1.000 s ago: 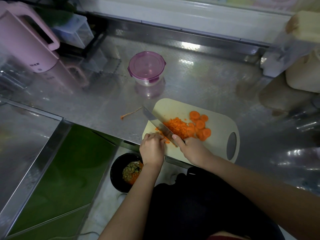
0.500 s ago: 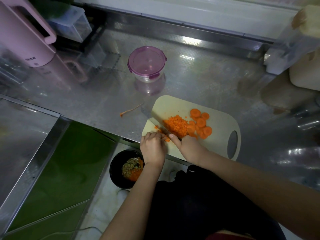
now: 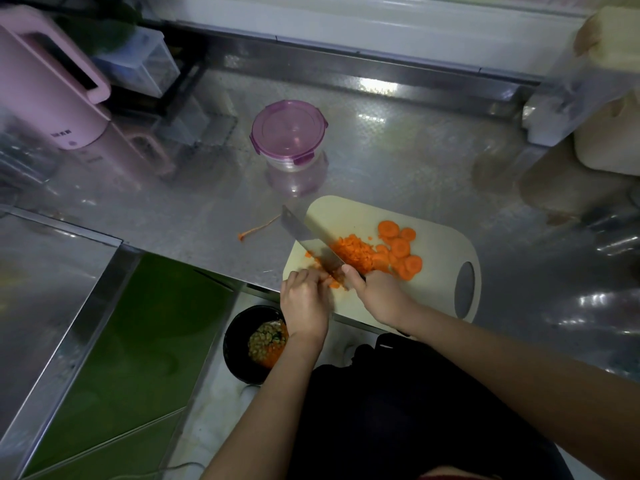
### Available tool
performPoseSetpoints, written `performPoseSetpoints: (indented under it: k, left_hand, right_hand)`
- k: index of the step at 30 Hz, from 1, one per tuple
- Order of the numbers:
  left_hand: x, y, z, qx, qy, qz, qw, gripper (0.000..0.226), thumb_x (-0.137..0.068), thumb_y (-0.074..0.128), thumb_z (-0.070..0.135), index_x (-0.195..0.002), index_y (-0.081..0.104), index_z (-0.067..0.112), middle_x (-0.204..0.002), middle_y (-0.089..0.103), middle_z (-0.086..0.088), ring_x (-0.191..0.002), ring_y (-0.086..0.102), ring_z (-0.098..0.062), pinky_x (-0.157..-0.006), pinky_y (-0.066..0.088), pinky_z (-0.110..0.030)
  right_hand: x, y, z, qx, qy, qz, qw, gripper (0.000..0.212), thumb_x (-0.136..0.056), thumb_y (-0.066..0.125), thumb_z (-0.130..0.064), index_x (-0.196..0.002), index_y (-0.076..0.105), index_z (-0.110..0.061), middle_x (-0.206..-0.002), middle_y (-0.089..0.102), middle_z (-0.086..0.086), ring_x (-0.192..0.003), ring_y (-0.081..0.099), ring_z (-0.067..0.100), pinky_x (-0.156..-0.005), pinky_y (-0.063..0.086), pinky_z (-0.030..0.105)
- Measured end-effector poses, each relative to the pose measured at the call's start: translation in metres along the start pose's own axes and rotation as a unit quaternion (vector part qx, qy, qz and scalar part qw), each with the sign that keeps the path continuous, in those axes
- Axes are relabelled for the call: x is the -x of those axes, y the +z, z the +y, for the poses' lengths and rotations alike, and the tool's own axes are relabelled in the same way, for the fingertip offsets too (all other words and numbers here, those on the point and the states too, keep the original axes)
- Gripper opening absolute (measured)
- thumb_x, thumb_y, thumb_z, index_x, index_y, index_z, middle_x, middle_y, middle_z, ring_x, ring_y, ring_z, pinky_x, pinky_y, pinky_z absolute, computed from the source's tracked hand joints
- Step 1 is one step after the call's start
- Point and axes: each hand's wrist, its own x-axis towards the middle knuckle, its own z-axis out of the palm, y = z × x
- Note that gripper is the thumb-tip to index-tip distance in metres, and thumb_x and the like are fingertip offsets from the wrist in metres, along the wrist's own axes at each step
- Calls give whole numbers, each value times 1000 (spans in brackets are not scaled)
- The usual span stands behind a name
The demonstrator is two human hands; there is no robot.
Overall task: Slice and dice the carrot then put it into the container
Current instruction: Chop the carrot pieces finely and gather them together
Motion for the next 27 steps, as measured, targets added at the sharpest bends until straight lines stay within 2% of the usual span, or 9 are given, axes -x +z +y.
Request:
performPoseSetpoints:
  k: [2, 5, 9, 12, 15, 19, 21, 23, 27]
  left_hand:
    - [0, 0, -1, 19, -26, -20, 999, 8, -71, 76, 11, -74, 69, 15, -71, 64, -3, -72, 58, -27, -69, 36, -30]
    - [-2, -2, 1, 30, -32, -27, 999, 8, -72, 77, 16, -75, 70, 16, -73, 66, -2, -73, 57, -27, -68, 34, -28]
    - [-3, -8, 5, 34, -43, -49, 997, 10, -79, 72, 22, -89, 73, 21, -85, 69, 0, -84, 56, -24, -74, 38, -31]
    - [-4, -12, 8, 55, -46, -60, 996, 14, -79, 72, 23, -94, 73, 22, -90, 71, 0, -86, 58, -24, -78, 43, -34]
    - [-4, -14, 5, 80, -59, -63, 993, 21, -79, 73, 22, -100, 72, 23, -94, 72, 2, -88, 61, -22, -79, 49, -38]
    - [-5, -14, 1, 125, -39, -49, 990, 26, -84, 64, 8, -107, 70, 18, -101, 71, 2, -93, 61, -20, -83, 50, -34]
    - [-5, -17, 2, 131, -35, -30, 990, 24, -88, 59, 7, -109, 68, 14, -101, 68, -3, -93, 60, -21, -82, 48, -30]
    - [-5, -19, 3, 135, -61, -31, 988, 24, -91, 55, 8, -112, 65, 13, -104, 59, -5, -92, 59, -23, -80, 49, -32]
    - [-7, -19, 2, 128, -121, -99, 979, 26, -93, 50, 10, -118, 60, 12, -114, 47, -8, -98, 56, -24, -85, 46, -32]
  right_hand:
    - [2, 2, 3, -43, 10, 19, 999, 62, -99, 33, -48, -48, 39, -12, -50, 44, 3, -57, 46, 20, -64, 31, 24]
    - [4, 4, 3, -75, 13, 26, 997, 62, -99, 34, -48, -47, 39, -14, -50, 44, 1, -58, 46, 20, -64, 32, 24]
    - [5, 3, 2, -66, -4, 31, 997, 63, -98, 34, -49, -48, 42, -11, -49, 45, 2, -53, 47, 17, -53, 32, 25]
    - [5, 0, 5, -71, 2, 37, 997, 64, -97, 35, -52, -51, 45, -8, -50, 47, 5, -58, 51, 22, -60, 37, 30]
    - [6, -3, 6, -99, 1, 40, 994, 64, -96, 35, -54, -53, 45, -7, -50, 47, 6, -54, 50, 21, -64, 44, 33]
    - [9, -5, 7, -98, -8, 43, 994, 64, -96, 34, -53, -50, 42, -9, -51, 48, 6, -55, 50, 20, -65, 43, 32]
    - [9, -5, 7, -97, -9, 42, 994, 63, -96, 34, -53, -51, 42, -10, -52, 48, 6, -55, 51, 20, -66, 44, 33]
    - [10, -4, 8, -100, -8, 38, 994, 63, -96, 34, -53, -51, 42, -10, -53, 48, 6, -55, 50, 19, -66, 43, 32]
    - [12, -4, 9, -101, -10, 39, 994, 62, -97, 36, -51, -48, 41, -13, -52, 47, 3, -53, 47, 15, -63, 38, 29]
